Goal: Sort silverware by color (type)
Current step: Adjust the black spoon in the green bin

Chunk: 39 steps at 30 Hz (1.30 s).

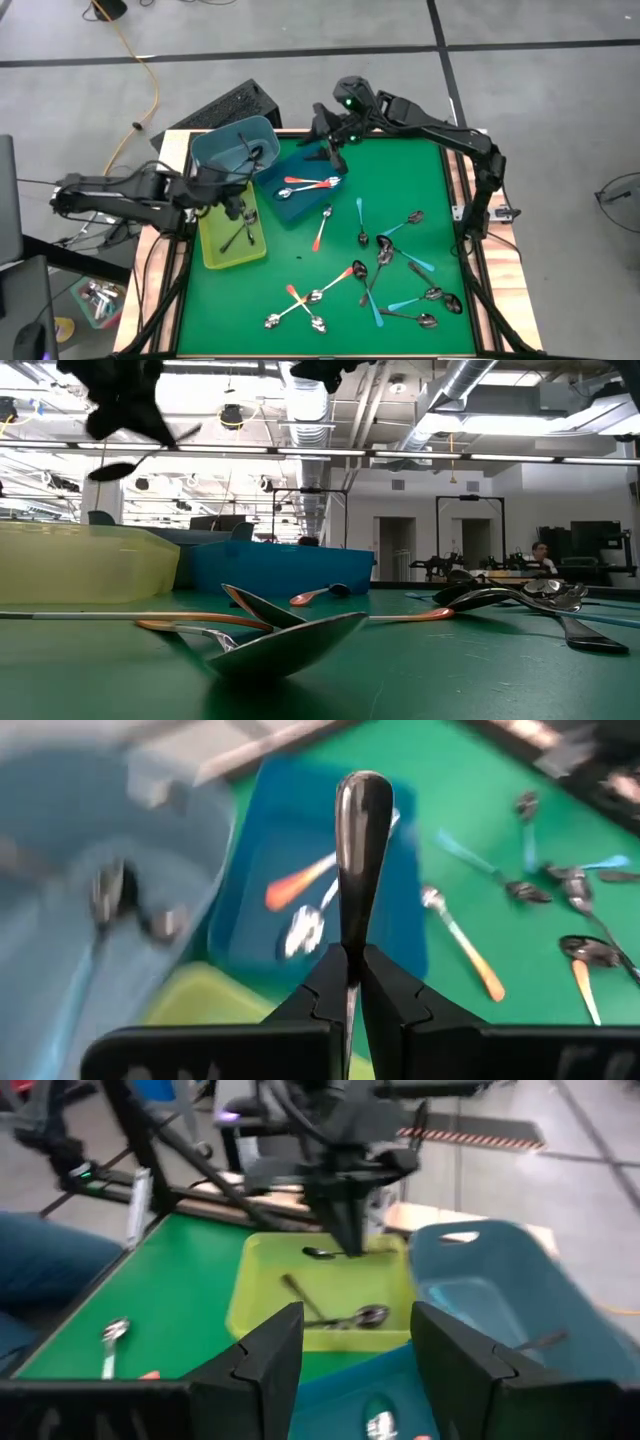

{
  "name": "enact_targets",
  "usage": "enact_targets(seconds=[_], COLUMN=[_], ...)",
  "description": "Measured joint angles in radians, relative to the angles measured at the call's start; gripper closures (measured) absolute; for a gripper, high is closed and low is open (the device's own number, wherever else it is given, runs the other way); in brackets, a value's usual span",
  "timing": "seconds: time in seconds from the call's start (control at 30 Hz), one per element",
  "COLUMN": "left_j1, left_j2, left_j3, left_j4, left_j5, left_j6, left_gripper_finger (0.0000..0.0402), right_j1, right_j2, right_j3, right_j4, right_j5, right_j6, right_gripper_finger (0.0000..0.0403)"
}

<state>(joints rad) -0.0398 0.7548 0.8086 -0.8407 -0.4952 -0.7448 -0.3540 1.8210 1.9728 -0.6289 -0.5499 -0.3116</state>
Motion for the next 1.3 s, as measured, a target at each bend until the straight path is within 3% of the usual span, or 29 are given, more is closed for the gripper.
enact_targets(seconds=[0.23,0.47,0.7,0.87,0.97,1.3], left_j1=[-0.006,-0.014,-0.043,-0.099,-0.107,-0.105], left_j2=[0.011,0.017,0.037,0.066,0.07,0.109], left_j3=[-0.076,-0.082,-0.089,-0.212,-0.252,-0.259], left_j4=[-0.062,-0.324,-0.33,-0.176,-0.149,-0.142], left_j5=[0.017,0.036,0.046,0.145,0.137,0.161], left_j6=[-0.377,-0.588,-0.663,-0.729,-0.76,-0.727], left_gripper_finger=[0.0401,0.0401,0.0401,0.0401,0.0401,0.0401], right_j1=[0.033,0.062,0.062,0.057,0.057,0.057], right_j2=[0.0,0.0,0.0,0.0,0.0,0.0], right_j3=[0.0,0.0,0.0,0.0,0.0,0.0], right_j4=[-0.076,-0.136,-0.152,-0.152,-0.153,-0.157], right_j5=[0.001,0.0,0.0,0.0,0.0,0.0], right_j6=[-0.001,-0.052,-0.063,-0.067,-0.079,-0.085], right_gripper_finger=[0.0205,0.0205,0.0205,0.0205,0.0205,0.0205])
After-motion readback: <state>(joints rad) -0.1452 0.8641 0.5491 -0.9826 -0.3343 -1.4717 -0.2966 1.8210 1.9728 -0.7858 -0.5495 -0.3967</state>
